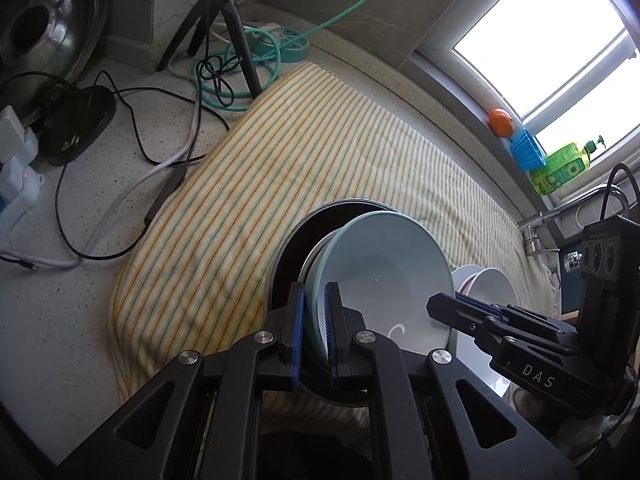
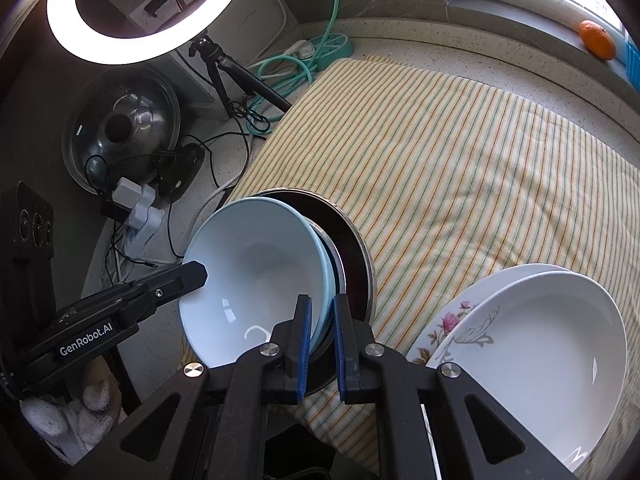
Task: Organize plates and bowls
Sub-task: 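Lower the pale blue bowl into the nested steel bowls with both tools, then grip the nested bowl stack rim with both tools and lift it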
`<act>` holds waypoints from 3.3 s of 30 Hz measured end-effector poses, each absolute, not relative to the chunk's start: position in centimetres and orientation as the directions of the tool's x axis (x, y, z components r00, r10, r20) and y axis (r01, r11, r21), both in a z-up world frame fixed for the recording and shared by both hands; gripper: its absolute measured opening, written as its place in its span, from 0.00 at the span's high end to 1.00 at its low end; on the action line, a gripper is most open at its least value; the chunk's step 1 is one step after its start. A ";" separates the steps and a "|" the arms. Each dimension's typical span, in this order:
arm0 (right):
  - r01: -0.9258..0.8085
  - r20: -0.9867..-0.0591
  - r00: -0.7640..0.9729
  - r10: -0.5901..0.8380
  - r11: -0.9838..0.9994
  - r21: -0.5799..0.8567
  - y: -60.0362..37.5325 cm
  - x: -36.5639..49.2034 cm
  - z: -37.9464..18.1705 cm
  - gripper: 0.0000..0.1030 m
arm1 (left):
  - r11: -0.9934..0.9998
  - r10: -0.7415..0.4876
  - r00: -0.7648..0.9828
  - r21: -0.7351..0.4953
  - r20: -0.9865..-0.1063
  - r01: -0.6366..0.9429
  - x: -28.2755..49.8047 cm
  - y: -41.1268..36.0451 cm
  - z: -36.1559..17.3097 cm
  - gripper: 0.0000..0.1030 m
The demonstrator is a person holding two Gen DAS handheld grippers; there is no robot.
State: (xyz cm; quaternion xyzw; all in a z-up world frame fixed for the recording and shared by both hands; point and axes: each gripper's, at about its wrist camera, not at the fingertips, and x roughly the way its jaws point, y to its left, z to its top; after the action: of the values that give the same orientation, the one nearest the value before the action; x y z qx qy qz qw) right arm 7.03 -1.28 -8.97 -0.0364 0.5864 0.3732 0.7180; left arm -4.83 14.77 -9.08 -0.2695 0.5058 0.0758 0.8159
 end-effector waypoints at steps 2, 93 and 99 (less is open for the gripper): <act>-0.582 -0.872 0.029 0.489 0.717 0.383 -1.2 7.0 -9.1 0.89 | 0.844 -0.149 0.474 -0.362 -0.868 -0.396 -4.8 14.7 -9.1 0.93; -0.486 -0.864 0.039 0.502 0.765 0.423 -3.0 9.1 -11.6 0.92 | 0.828 -0.131 0.458 -0.351 -0.879 -0.438 -4.6 16.6 -11.6 0.93; -0.469 -0.865 0.048 0.499 0.776 0.421 -3.1 8.9 -11.5 0.92 | 0.822 -0.134 0.460 -0.358 -0.878 -0.443 -4.6 16.6 -11.3 0.93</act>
State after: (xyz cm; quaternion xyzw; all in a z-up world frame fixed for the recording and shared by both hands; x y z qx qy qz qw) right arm 8.91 -3.07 -11.45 0.0123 0.6032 0.3346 0.7239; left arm -4.58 16.57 -11.27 -0.2824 0.5106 0.0958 0.8065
